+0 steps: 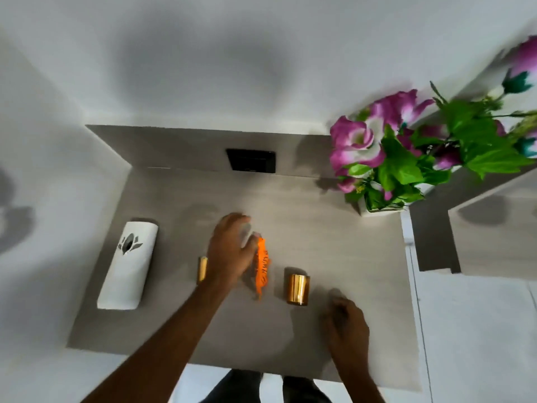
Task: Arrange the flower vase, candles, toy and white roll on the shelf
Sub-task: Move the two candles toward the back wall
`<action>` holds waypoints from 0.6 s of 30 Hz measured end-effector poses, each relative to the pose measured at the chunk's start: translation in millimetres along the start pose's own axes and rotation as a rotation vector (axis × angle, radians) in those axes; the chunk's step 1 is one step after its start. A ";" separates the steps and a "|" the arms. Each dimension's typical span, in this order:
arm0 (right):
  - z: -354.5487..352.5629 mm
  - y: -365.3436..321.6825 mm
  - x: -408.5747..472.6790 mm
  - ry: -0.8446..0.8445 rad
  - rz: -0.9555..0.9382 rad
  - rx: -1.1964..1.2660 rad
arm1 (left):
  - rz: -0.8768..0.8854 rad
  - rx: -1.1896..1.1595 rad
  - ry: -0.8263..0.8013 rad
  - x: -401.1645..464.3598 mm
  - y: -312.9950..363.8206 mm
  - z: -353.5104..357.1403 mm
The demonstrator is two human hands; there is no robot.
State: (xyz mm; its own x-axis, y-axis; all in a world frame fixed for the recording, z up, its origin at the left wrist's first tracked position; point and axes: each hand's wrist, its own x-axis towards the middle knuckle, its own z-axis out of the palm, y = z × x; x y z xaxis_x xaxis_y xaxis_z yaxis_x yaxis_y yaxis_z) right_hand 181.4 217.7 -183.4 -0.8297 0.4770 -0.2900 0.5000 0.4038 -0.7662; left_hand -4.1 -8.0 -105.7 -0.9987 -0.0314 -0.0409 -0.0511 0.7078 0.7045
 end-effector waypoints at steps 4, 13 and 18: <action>3.6 -38.7 9.7 -0.094 0.183 0.011 | -0.342 0.174 0.065 -43.0 -73.8 -37.5; 37.9 -87.8 55.3 -0.235 0.206 -0.263 | -0.596 -0.072 -0.112 -41.8 -101.2 -26.1; 57.8 -94.2 89.1 -0.065 -0.017 0.109 | -0.462 -0.208 -0.010 -2.3 -93.0 -18.1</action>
State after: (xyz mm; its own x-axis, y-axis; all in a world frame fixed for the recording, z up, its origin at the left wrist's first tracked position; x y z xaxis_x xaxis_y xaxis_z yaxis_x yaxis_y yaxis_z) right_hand 46.0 177.1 -170.3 -0.8537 0.4180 -0.3105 0.4588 0.3220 -0.8281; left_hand 2.9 -86.6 -158.3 -0.8714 -0.3003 -0.3880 -0.4890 0.4659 0.7374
